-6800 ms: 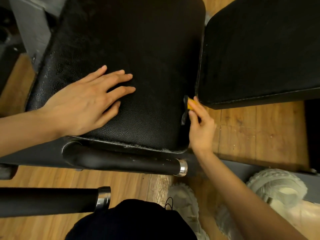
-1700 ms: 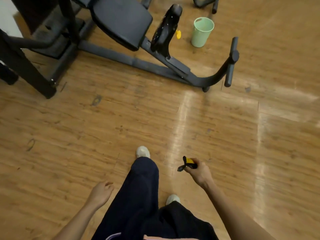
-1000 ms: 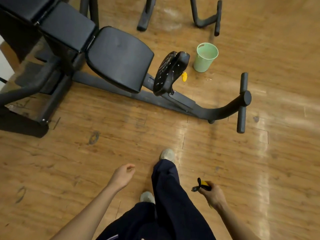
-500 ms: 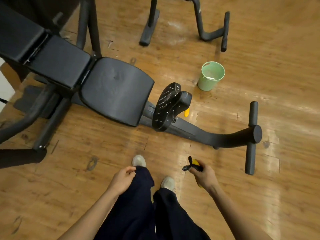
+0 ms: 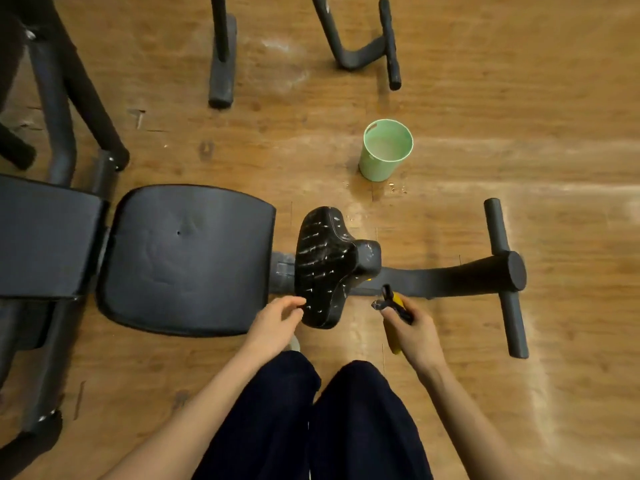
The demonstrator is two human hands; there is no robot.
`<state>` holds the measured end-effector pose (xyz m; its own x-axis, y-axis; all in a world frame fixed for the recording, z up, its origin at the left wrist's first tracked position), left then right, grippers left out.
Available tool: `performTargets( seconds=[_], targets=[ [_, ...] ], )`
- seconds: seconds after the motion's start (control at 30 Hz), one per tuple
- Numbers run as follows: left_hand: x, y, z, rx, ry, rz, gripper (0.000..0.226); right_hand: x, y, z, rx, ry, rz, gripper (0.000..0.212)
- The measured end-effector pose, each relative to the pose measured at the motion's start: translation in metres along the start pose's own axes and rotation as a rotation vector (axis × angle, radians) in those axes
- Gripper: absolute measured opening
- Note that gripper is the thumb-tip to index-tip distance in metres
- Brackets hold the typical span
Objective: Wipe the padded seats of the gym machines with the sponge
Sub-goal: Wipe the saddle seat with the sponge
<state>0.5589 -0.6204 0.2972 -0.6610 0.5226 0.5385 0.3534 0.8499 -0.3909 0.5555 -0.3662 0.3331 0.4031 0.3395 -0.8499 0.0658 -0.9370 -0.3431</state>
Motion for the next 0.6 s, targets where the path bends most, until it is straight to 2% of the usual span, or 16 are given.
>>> performTargets(
  seconds=[0.13, 0.23, 0.3, 0.47, 0.6],
  targets=[
    [0.029, -0.005, 0.032, -0.006, 0.024, -0.04, 0.03, -0.004, -0.007, 0.03, 0.127, -0.02, 0.043, 0.018],
    [0.042, 0.0, 0.055, 0.008, 0.029, -0.126, 0.031, 0.005, -0.006, 0.054, 0.187, 0.006, 0.063, 0.04],
    [0.048, 0.005, 0.069, 0.038, 0.029, -0.183, 0.033, 0.001, -0.004, 0.069, 0.208, -0.037, 0.053, 0.044],
    [0.062, 0.02, 0.092, 0.147, 0.013, -0.28, 0.035, -0.023, 0.011, 0.107, 0.199, -0.216, -0.015, 0.049],
    [0.071, 0.034, 0.107, 0.219, 0.032, -0.265, 0.039, -0.025, 0.027, 0.135, 0.142, -0.314, -0.145, 0.045]
  ],
)
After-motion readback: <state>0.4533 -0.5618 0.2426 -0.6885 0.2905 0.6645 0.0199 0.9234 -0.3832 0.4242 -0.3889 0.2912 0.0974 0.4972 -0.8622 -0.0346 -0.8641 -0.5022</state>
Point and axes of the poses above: each hand's wrist, its own z-axis towards the middle knuckle, its own y-axis out of the palm, x = y × z, the point moved 9 cm from there along z, towards the middle knuckle, and after that the axes turned 10 degrees about -y, right-handed, at the moved point
